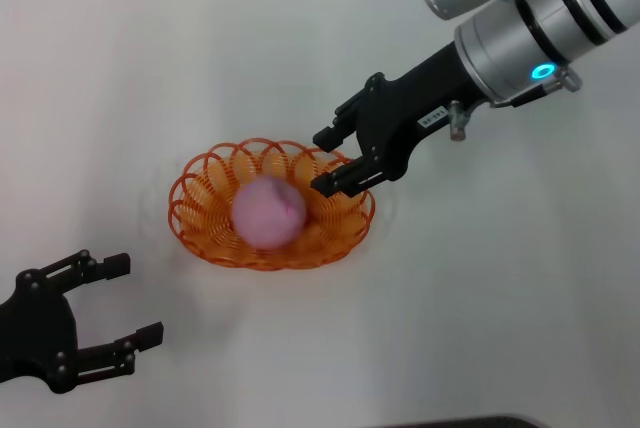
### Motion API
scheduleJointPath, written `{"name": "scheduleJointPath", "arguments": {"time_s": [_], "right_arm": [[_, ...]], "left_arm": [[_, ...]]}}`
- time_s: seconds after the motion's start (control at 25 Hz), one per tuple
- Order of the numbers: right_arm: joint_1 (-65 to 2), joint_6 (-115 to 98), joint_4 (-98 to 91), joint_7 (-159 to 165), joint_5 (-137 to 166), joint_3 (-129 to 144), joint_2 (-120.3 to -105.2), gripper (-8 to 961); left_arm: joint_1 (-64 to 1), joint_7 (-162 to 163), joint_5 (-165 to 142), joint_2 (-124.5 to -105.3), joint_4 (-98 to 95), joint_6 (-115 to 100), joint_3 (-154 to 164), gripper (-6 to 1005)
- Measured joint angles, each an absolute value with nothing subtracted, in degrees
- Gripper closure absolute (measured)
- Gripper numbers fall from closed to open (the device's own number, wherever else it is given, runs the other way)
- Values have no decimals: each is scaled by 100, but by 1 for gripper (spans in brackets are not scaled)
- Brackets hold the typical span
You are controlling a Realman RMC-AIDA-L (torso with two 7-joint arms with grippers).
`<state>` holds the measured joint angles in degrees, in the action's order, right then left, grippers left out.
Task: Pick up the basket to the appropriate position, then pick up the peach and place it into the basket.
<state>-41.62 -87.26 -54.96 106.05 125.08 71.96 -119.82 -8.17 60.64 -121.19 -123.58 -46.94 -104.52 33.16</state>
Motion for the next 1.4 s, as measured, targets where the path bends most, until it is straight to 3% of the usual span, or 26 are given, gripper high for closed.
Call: {"name": "scheduleJointPath", "arguments": {"time_s": [0.64,1.04,1.24,1.4], "right_arm": [[-2793,-9223,-5399,9273,11759,5823,-11957,297],[-2112,-9373,-4314,7516,11173,5217,-11959,257],[-1863,-9460,-3861,6716,11171,4964,-11959,74],[-1637,-9530,-3668,6006,11173,4829,-11956,27]], "left_arm": [[-895,6064,-12111,-12372,-4651,-10536,3167,142],[-969,6047,-12111,-12369,-4428,-10502,3156,142],[-961,6027,-12111,-12370,-4428,-10496,3154,141],[-956,6018,-12138,-12366,-4375,-10484,3154,141]]}}
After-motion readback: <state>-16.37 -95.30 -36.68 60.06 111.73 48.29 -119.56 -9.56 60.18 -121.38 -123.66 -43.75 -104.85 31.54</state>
